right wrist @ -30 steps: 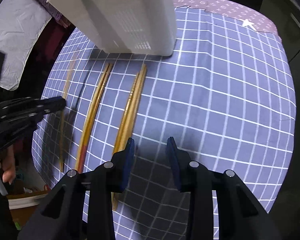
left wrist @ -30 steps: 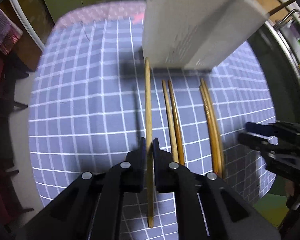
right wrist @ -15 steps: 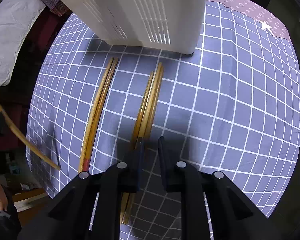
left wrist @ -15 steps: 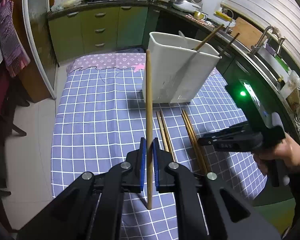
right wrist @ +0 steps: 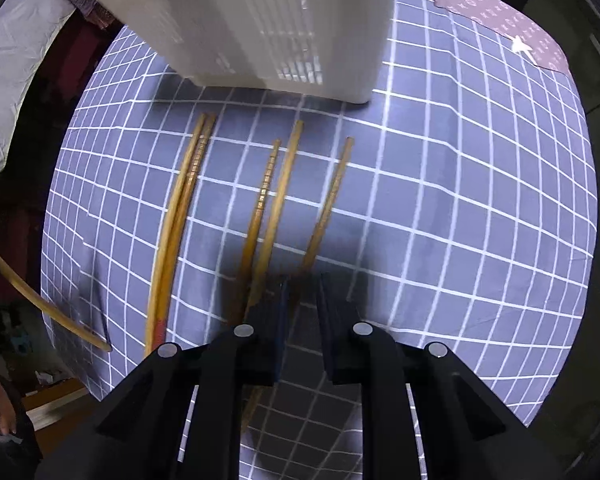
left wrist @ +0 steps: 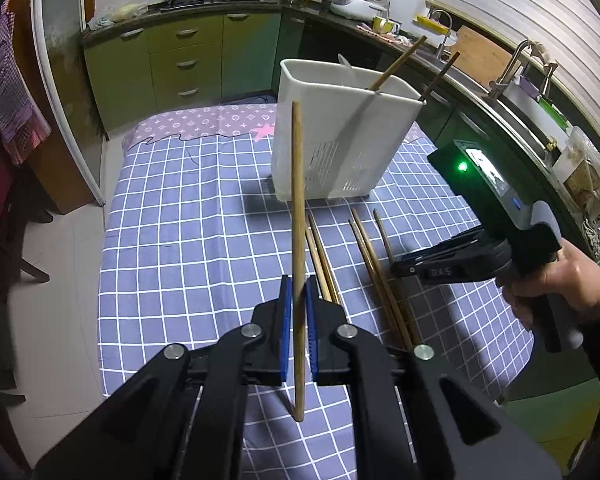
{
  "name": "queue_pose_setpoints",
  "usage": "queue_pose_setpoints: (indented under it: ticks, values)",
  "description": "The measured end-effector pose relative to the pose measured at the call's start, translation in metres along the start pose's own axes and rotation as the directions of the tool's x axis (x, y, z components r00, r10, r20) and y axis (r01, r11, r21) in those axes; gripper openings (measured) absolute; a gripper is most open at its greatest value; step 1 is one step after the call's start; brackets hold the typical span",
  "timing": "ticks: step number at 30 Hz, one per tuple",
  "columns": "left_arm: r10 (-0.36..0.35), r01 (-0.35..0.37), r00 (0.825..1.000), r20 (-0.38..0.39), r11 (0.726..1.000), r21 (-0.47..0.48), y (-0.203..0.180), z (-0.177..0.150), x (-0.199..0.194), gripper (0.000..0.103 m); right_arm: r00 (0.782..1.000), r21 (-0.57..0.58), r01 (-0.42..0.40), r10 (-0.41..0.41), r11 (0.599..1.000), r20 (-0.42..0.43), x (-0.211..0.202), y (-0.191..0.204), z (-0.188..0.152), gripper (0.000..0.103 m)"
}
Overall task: Organize utensils
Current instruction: 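Close the left gripper on a chopstick and lift it upright while the right gripper grasps another, then carry both upright chopsticks over the white holder while both grippers lower them in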
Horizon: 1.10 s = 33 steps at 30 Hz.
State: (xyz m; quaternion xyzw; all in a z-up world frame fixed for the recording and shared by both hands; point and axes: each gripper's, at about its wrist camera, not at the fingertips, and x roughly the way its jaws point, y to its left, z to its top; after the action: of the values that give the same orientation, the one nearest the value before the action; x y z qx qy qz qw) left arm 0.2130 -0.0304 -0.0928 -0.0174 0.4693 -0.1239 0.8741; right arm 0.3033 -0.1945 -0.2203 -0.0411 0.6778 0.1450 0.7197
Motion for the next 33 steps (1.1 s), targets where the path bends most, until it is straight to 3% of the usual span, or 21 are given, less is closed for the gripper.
queue_pose_setpoints:
  ticks: [6, 9, 18, 22, 28, 33]
  values:
    - [0.001, -0.001, 1.000, 0.015, 1.000, 0.007, -0.001, -0.002, -0.005, 0.007, 1.000, 0.001, 0.020, -0.020, 1.000, -0.006, 0.006, 0.009, 0.005, 0.016]
    - [-0.001, 0.001, 1.000, 0.022, 1.000, 0.013, -0.001, -0.002, -0.007, 0.007, 0.999, -0.011, 0.054, -0.054, 0.999, 0.005, 0.008, 0.015, 0.005, 0.010]
    - [0.001, -0.002, 0.999, 0.039, 0.999, 0.042, -0.004, -0.002, -0.011, 0.007, 0.995, -0.027, -0.020, 0.023, 0.999, 0.102, -0.025, 0.007, -0.014, 0.007]
    - [-0.004, 0.001, 0.999, 0.052, 0.999, 0.054, -0.006, -0.003, -0.015, 0.007, 0.981, -0.052, -0.051, 0.059, 0.997, 0.183, -0.054, 0.004, -0.033, 0.007]
    - [-0.010, 0.005, 0.997, 0.076, 0.998, 0.069, -0.009, -0.003, -0.025, 0.007, 0.942, -0.061, -0.092, 0.107, 0.994, 0.318, -0.097, -0.005, -0.067, 0.007]
    - [-0.007, 0.000, 0.996, 0.090, 0.997, 0.082, -0.013, -0.001, -0.032, 0.007, 0.924, -0.058, -0.100, 0.114, 0.993, 0.366, -0.114, -0.015, -0.077, 0.007]
